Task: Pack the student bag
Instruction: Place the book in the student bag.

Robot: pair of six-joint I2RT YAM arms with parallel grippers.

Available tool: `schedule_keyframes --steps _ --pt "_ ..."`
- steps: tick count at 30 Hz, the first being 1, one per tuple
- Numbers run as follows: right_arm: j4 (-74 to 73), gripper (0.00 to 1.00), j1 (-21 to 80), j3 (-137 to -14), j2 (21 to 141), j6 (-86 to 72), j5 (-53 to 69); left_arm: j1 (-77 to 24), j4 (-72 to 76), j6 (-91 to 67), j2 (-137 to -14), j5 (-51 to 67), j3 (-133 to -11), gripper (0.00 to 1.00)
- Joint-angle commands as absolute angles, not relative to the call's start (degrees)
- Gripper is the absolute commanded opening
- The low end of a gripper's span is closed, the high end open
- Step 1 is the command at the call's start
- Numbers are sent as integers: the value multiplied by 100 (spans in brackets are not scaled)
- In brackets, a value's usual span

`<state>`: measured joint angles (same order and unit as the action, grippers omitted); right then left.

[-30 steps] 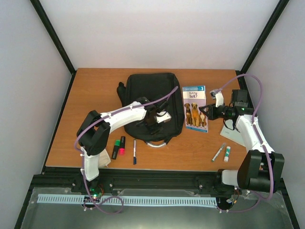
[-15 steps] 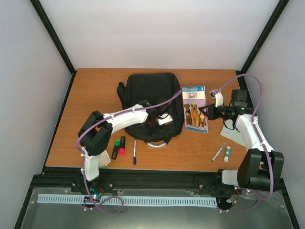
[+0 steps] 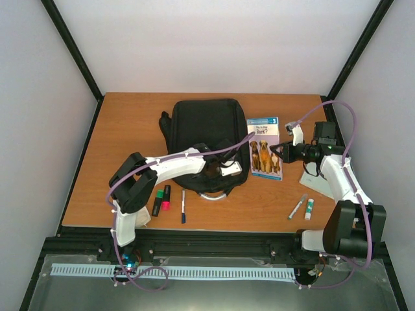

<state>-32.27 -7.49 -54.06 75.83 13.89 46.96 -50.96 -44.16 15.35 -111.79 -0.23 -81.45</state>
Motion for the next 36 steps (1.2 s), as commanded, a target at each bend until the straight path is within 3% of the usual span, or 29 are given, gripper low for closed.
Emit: schedule_keyframes --steps 1,9,17,23,36 --pt "-3024 3 -780 -5465 7606 1389 4890 -5158 -4084 1585 -11295 -226 -8235 33" --pt "-3091 3 -829 -5662 7626 1054 4701 -5159 -3835 1261 -10778 -578 -8385 1" --pt "-4212 3 -1235 -6701 7930 175 5589 -5157 -3678 1038 -10046 -1025 -8767 1" --pt "-4874 3 -1249 -6772 7886 -375 6305 -5159 -3623 1020 -9854 -1392 -9060 1" --pt "-6117 3 -1196 -5319 7353 -1090 7430 -5089 -3425 782 -10059 -1702 -9384 1"
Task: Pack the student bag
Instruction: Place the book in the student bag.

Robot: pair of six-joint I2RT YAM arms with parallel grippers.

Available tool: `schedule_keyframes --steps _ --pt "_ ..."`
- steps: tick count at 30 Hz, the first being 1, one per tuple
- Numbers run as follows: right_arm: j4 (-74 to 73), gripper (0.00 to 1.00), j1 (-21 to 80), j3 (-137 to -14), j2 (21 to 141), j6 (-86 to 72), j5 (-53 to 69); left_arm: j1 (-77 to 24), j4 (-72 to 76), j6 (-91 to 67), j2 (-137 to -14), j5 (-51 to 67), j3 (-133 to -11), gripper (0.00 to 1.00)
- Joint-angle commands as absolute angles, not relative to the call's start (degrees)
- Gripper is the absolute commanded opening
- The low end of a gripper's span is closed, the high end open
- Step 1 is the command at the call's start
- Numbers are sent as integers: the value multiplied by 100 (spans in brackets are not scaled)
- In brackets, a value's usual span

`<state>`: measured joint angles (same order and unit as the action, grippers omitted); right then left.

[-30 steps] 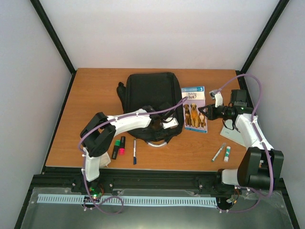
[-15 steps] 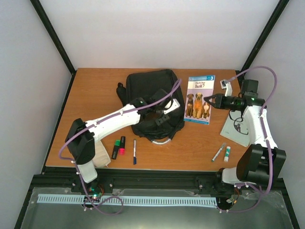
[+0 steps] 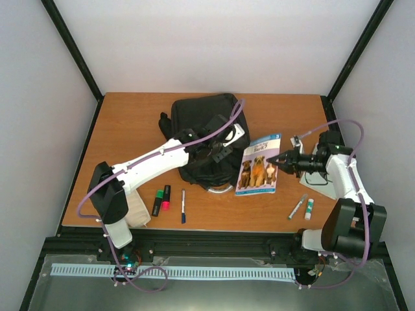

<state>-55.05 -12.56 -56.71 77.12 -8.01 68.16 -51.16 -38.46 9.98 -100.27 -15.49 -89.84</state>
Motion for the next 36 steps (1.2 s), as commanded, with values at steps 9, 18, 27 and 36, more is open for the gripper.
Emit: schedule_keyframes --steps 9,18,27,36 --pt "-5590 3 -274 -4398 6933 -1667 7404 -5052 -3278 671 -10143 -1507 -9411 1" --pt "-4838 3 482 -5133 7771 -1668 7245 -5053 -3265 622 -9868 -1406 -9401 1" --pt "-4896 3 783 -6256 8858 -1473 7376 -5054 -3237 520 -9585 -1449 -9451 1" --pt "-4740 3 1089 -6292 9340 -1149 6994 -5036 -3203 486 -9470 -1543 -9531 1"
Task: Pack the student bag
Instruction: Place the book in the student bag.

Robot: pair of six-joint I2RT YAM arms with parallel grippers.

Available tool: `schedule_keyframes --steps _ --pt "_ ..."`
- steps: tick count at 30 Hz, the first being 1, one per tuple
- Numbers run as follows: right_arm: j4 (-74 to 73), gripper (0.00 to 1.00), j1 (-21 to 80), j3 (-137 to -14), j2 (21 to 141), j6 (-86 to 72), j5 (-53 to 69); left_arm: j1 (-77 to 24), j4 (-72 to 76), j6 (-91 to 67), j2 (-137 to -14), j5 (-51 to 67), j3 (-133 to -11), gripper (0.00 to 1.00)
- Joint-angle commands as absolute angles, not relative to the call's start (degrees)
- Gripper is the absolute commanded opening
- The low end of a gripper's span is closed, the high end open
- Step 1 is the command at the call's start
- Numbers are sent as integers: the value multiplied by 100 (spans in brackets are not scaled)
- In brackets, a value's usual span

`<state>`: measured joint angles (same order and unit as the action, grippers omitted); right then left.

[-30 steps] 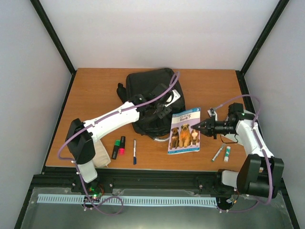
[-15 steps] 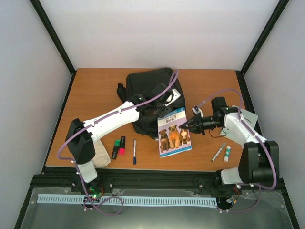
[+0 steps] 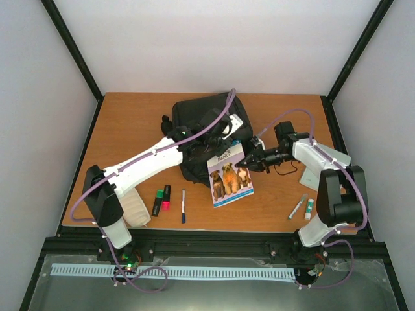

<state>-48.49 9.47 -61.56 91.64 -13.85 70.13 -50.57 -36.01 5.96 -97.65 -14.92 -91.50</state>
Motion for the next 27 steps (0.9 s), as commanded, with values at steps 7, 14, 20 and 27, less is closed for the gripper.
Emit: schedule_keyframes --steps 7,14,20,27 --pt "-4247 3 1182 -6494 9893 -943 6964 -5036 -3149 396 -9370 -1461 -9477 1" --pt "-3481 3 1139 -5840 10180 -1216 6520 -5036 -3090 422 -9173 -1566 -9519 1" --pt "-3734 3 1062 -6079 10419 -1018 6241 -5027 -3089 337 -9143 -1460 -9567 1" --pt "-3693 3 1090 -6421 10438 -854 6635 -5027 -3039 277 -9145 -1230 -9186 1"
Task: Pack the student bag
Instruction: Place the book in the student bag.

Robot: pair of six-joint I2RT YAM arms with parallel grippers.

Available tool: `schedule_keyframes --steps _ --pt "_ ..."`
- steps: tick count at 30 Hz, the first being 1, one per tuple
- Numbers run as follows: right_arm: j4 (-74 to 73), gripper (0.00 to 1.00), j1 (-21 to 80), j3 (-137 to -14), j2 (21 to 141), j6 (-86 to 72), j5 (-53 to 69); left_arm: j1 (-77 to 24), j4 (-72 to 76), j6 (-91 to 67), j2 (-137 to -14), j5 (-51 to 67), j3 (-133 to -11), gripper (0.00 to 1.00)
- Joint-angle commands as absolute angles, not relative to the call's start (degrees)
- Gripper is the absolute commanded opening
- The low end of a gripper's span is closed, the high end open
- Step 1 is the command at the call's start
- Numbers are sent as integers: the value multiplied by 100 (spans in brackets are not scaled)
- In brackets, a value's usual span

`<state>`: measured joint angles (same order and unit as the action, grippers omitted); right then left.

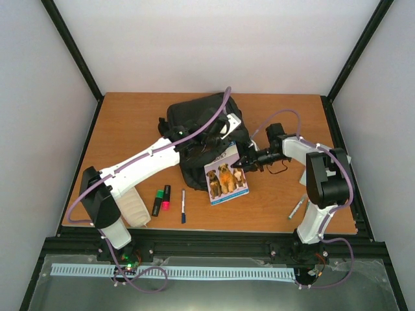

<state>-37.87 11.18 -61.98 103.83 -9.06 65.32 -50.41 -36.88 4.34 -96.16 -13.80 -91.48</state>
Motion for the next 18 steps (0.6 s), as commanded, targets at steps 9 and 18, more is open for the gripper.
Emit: schedule_keyframes --steps 9,18 --pt "-4148 40 1077 -6889 10146 -524 5423 -5025 -2877 194 -9131 -1078 -8755 1" --pt "-4973 66 1028 -6806 9062 221 4642 -5008 -2843 297 -9091 -1236 -8651 1"
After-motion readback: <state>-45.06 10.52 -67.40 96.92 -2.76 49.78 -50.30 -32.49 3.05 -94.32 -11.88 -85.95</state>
